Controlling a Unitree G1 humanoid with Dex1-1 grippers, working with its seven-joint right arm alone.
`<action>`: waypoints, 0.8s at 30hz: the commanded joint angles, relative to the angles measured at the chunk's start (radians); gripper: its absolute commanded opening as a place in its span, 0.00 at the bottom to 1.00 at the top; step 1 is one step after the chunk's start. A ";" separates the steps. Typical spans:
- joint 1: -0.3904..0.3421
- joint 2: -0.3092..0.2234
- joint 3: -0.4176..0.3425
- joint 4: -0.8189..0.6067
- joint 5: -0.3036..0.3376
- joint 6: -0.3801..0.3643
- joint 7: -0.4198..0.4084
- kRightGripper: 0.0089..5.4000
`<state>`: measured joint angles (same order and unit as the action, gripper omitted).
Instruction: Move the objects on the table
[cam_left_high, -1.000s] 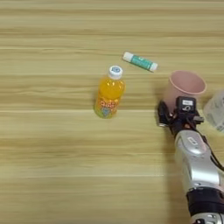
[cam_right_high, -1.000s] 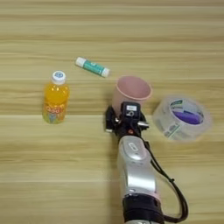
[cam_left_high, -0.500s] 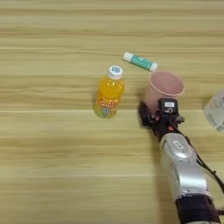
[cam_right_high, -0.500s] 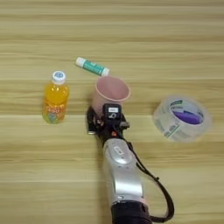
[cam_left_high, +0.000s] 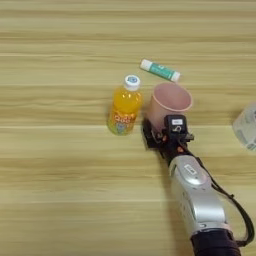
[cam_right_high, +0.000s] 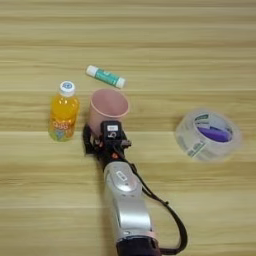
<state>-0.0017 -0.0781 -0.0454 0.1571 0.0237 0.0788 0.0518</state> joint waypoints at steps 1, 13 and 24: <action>0.002 0.002 0.016 0.012 -0.006 0.030 0.008 0.68; 0.005 0.001 0.022 0.012 -0.014 0.037 0.004 0.88; 0.051 -0.003 0.028 -0.053 -0.014 0.061 0.004 0.99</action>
<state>0.0304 -0.0799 -0.0261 0.1118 0.0175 0.0997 0.0514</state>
